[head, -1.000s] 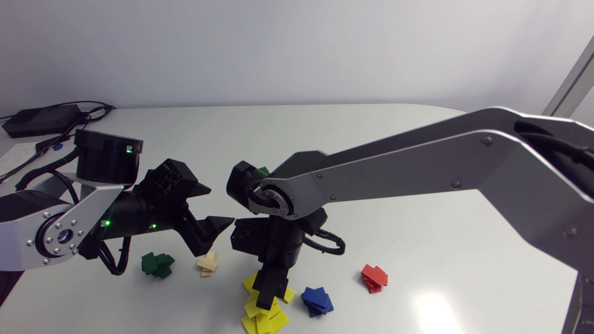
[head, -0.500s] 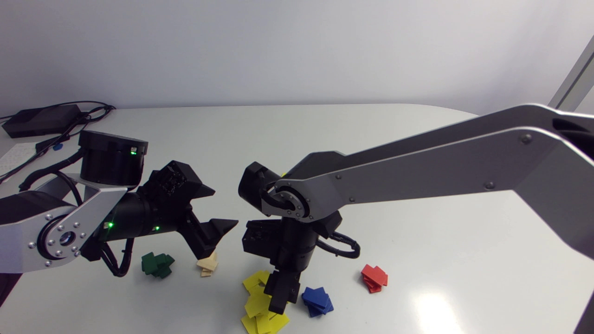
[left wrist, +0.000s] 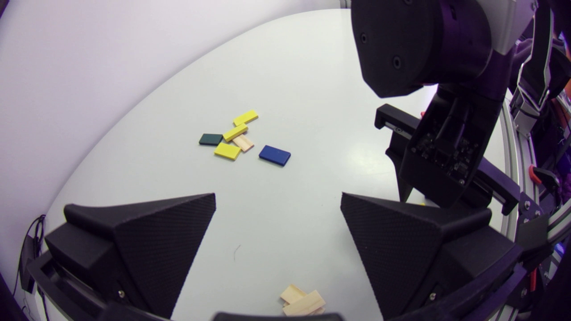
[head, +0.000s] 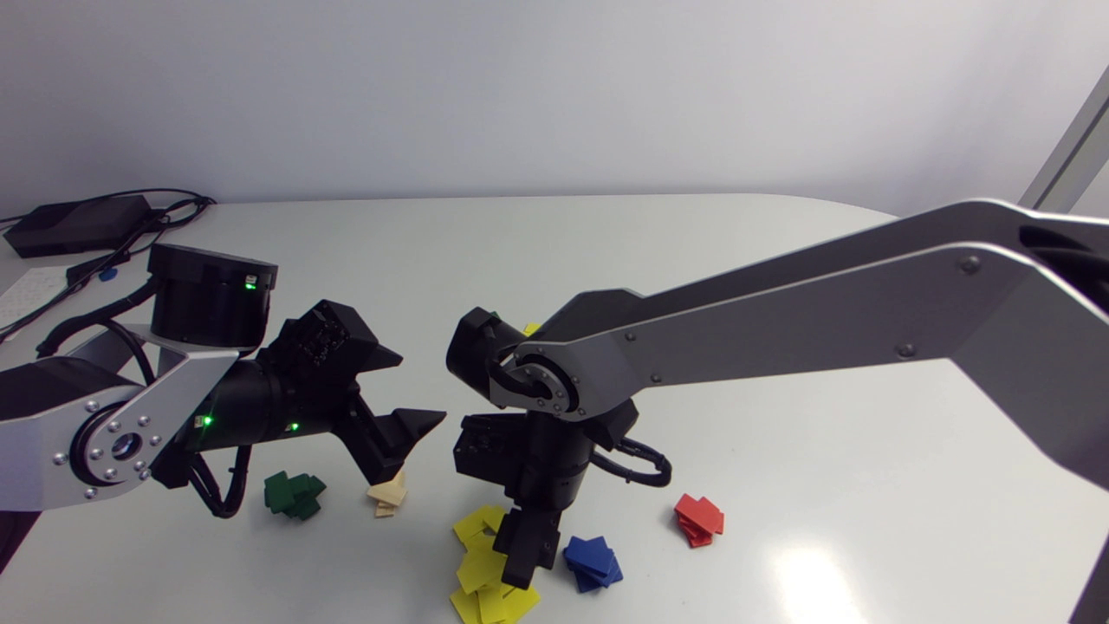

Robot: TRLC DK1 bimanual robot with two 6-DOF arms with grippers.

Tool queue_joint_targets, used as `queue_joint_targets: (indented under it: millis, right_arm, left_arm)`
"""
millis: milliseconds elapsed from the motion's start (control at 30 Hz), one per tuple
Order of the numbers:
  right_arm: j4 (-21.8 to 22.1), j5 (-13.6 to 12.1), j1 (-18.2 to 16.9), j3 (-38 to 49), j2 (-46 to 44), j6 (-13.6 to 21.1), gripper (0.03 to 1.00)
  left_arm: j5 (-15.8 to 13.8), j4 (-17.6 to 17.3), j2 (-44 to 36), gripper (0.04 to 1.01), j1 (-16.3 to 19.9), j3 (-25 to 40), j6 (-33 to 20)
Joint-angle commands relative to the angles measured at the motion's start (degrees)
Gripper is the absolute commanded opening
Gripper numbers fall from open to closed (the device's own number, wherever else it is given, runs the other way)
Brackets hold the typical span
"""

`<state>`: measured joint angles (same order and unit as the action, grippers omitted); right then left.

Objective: Take domino bricks one by one from the mixed stack on the table and place each onto the existing stack of the same color.

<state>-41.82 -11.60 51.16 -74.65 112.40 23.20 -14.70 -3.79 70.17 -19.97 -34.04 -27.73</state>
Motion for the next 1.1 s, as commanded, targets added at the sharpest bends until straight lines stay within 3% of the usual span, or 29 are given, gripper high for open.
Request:
queue_joint_targets:
  millis: [0, 800, 1067]
  right_arm:
    - [-0.28, 0.26, 0.08, 1.26, 1.68, -0.53, 0.569]
    - [-5.81, -0.89, -0.09, -3.22, 5.02, -2.46, 0.575]
    - [-8.01, -1.76, -0.27, -5.33, 6.96, -2.37, 0.525]
  left_arm:
    - [0.11, 0.36, 0.76, 0.998, -0.25, -0.24, 1.27]
    - [0.11, 0.80, 1.81, 0.998, -0.07, -0.50, 1.18]
    - [0.11, 0.80, 1.63, 0.998, 0.28, -0.50, 1.18]
